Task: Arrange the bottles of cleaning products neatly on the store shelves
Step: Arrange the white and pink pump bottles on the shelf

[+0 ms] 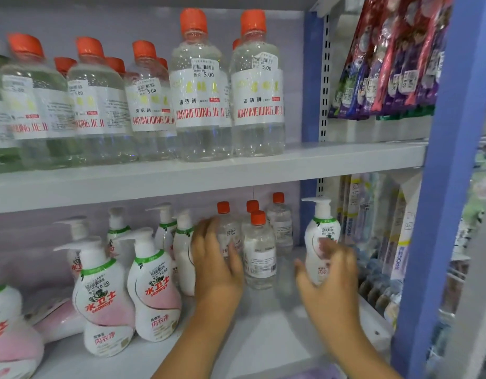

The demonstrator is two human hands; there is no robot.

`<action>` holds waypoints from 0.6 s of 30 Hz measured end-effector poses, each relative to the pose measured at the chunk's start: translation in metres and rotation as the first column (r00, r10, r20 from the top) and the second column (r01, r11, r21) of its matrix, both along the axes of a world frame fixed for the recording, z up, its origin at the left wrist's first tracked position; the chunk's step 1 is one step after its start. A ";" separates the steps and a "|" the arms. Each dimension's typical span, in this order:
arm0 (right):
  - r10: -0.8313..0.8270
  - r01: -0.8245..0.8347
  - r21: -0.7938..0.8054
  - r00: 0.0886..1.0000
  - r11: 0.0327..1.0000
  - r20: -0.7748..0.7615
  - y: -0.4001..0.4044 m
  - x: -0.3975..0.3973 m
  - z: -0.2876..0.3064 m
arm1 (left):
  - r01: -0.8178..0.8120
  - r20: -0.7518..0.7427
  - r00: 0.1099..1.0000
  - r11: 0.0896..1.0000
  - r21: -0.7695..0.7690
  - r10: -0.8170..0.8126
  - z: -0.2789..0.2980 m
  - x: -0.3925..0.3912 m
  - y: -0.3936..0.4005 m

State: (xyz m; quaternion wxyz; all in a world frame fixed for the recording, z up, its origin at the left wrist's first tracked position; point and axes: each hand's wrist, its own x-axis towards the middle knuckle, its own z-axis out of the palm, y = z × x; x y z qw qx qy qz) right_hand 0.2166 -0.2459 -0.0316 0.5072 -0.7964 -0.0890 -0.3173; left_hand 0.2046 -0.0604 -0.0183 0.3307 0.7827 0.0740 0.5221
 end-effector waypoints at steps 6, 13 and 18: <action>0.337 -0.344 0.028 0.896 0.938 -0.290 0.067 0.040 0.000 | 0.126 -0.107 0.978 0.917 -0.378 -0.179 -0.003 0.038 0.001; 0.363 -0.330 0.152 0.865 0.932 -0.346 0.058 0.030 -0.006 | 0.081 -0.291 0.889 0.746 -0.661 -0.354 -0.023 0.069 0.021; 0.510 -0.443 0.256 0.782 0.859 -0.358 0.029 0.004 -0.016 | 0.014 -0.371 0.900 0.868 -0.496 -0.226 -0.025 0.070 0.018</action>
